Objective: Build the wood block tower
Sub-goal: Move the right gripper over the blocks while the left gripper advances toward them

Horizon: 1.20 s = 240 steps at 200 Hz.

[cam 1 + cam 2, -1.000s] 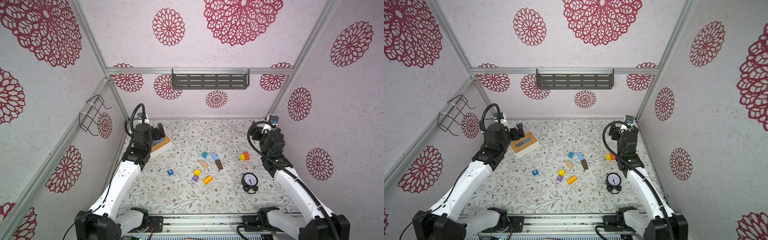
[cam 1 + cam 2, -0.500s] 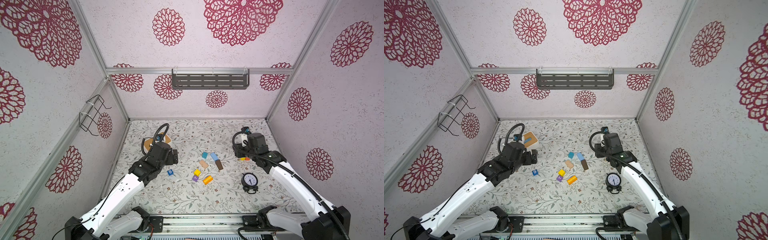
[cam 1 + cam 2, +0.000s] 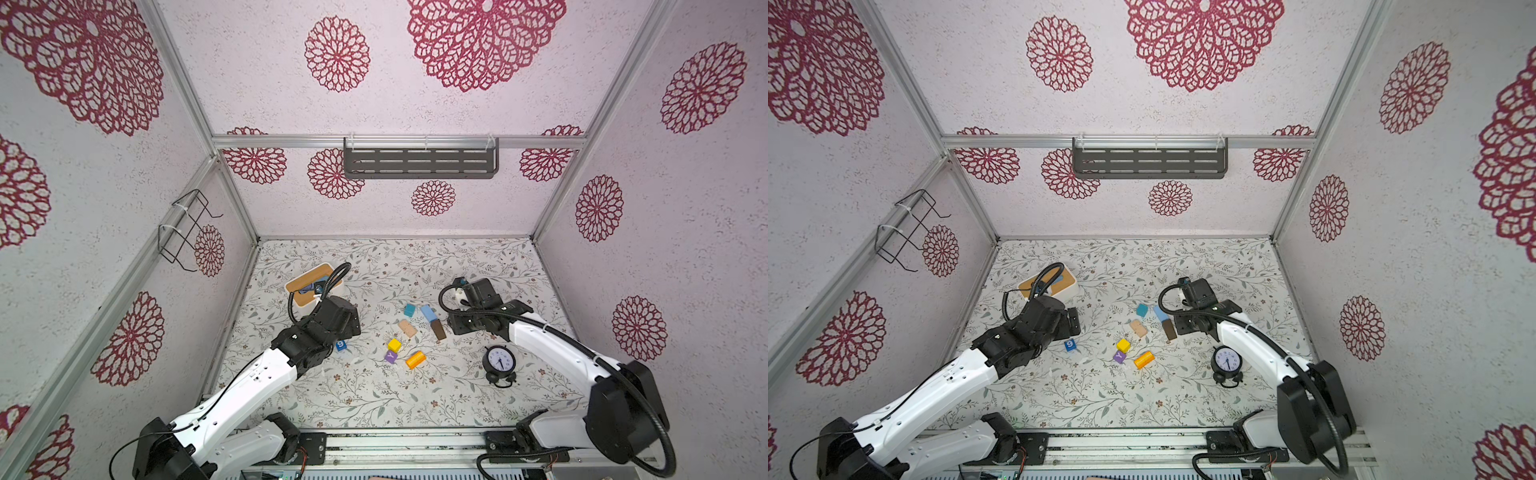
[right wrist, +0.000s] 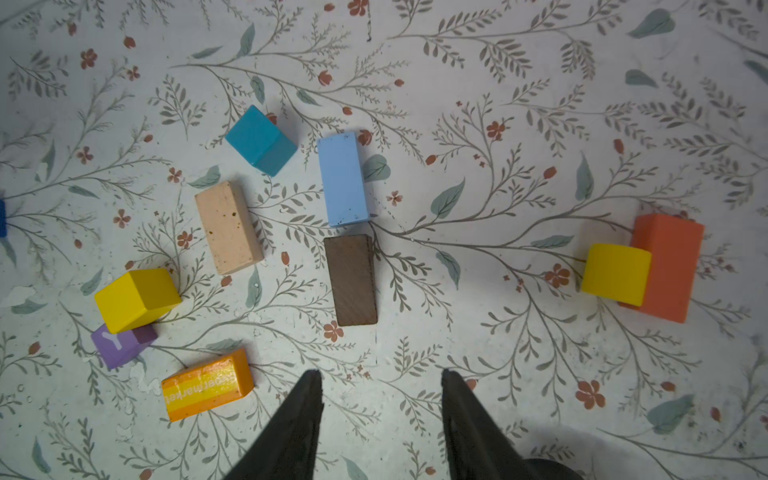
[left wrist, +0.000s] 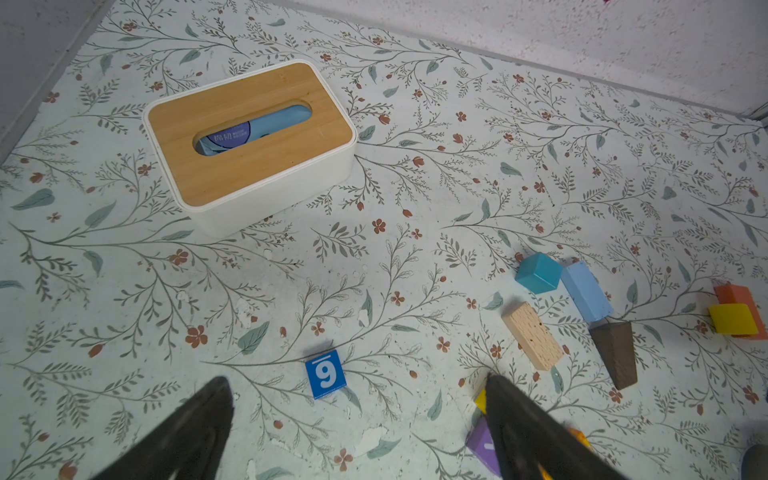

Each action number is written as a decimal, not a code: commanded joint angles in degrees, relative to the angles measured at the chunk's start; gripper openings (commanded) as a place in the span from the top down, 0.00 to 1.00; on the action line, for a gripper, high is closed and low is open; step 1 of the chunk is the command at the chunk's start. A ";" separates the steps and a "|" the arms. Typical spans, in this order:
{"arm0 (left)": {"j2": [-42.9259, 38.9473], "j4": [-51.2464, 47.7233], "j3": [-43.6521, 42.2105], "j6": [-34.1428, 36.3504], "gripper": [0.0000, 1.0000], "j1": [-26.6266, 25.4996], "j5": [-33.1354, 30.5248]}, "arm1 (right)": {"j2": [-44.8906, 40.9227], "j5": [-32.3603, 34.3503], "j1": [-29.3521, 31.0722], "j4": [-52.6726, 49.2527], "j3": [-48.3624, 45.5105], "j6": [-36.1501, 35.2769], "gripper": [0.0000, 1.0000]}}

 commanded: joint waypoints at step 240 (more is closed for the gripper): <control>9.89 3.13 4.25 -1.81 0.24 3.03 16.90 | 21.37 1.55 2.76 -6.67 21.80 -6.09 0.39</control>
